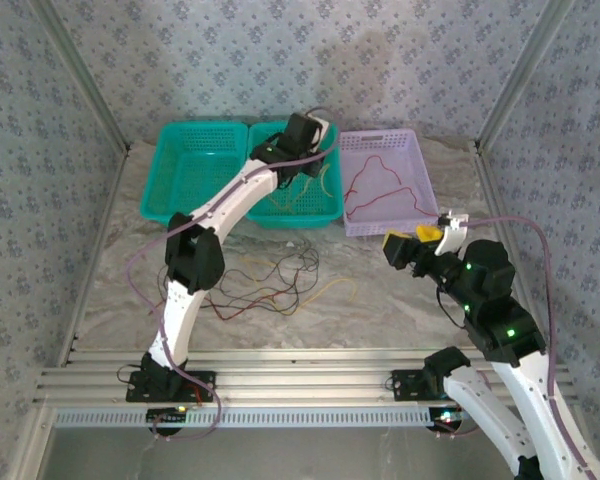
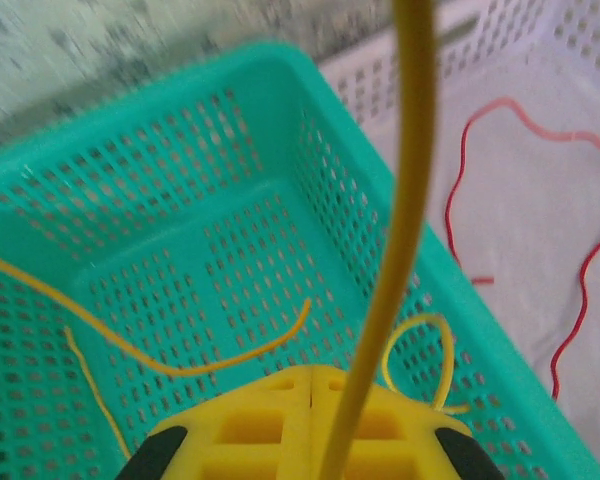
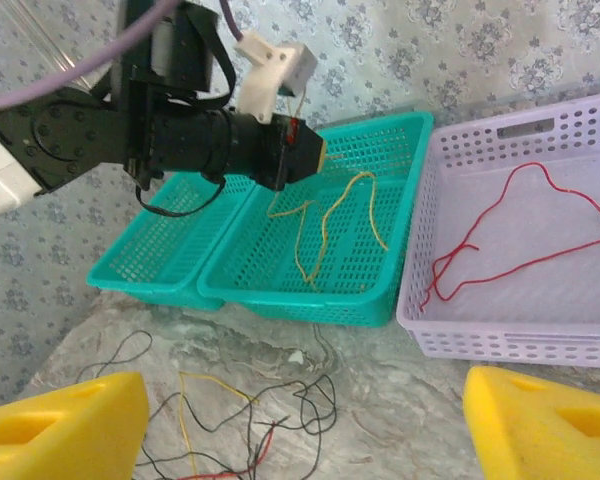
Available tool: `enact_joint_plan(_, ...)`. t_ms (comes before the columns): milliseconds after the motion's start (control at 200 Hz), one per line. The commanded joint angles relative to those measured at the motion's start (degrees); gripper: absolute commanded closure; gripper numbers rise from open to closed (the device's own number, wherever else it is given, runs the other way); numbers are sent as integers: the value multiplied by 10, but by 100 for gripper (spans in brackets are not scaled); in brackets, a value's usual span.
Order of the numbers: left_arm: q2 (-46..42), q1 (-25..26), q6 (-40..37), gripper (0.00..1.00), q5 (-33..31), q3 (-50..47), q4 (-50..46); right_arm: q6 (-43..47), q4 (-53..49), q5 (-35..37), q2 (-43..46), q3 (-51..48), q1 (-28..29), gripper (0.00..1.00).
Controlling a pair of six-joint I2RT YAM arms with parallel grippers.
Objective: Untangle the cables
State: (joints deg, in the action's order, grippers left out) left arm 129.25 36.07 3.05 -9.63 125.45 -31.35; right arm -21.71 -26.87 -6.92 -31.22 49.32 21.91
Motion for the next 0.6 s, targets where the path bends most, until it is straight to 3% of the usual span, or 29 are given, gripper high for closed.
enact_joint_plan(0,-20,2,23,95,18,-50,44,18,-26,-10,5,-4,3,13)
enact_joint_plan(295,-68,2,49,57,56,-154,95,21,-45,-15,12,-16,3,7)
enact_joint_plan(595,-176,11,59,23,97,-186,98,17,-57,-50,-19,-31,4,2)
